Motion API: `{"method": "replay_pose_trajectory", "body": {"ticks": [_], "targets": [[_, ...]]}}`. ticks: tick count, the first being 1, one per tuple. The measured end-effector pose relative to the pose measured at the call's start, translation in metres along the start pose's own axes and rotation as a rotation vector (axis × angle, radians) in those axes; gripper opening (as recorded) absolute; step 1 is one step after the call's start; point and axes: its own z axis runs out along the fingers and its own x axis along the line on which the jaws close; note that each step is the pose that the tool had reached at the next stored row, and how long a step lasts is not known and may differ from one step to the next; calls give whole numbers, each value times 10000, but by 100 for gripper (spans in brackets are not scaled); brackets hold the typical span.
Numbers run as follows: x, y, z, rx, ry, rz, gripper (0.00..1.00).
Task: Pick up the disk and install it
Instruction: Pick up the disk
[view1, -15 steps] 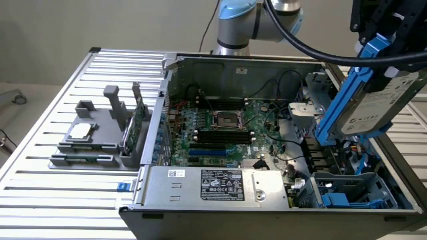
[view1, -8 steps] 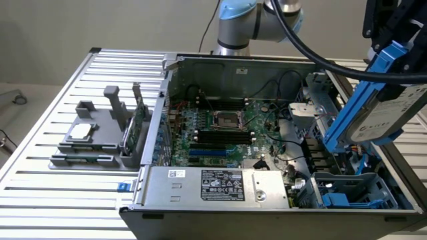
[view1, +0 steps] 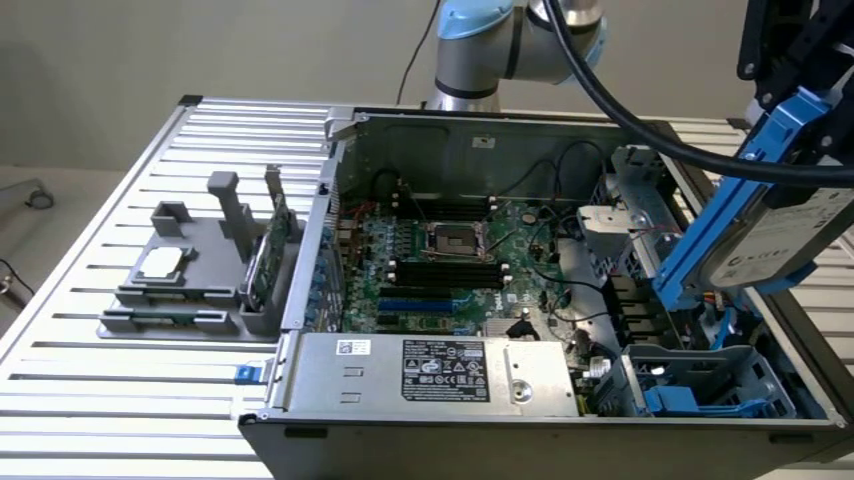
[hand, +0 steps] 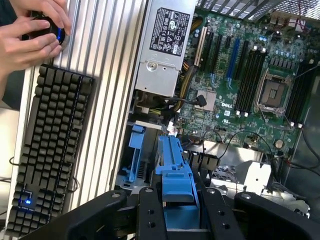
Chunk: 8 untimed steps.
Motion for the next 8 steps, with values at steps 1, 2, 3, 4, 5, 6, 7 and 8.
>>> {"method": "replay_pose_trajectory", "body": {"ticks": [1,2,3,4,5,6,7,8], "targets": [[13,-1,-1,11,-9,9,33],[30,-1,-1,18,-13,12,33],[46,0,-2,22,-17,17,33],[56,0,-2,26,-19,31,33],[60,-1,-2,29,-20,65,33],[61,-1,-2,31,-21,127,33],[61,-2,-2,35,-20,215,33],[61,-2,-2,39,-16,336,33]]}}
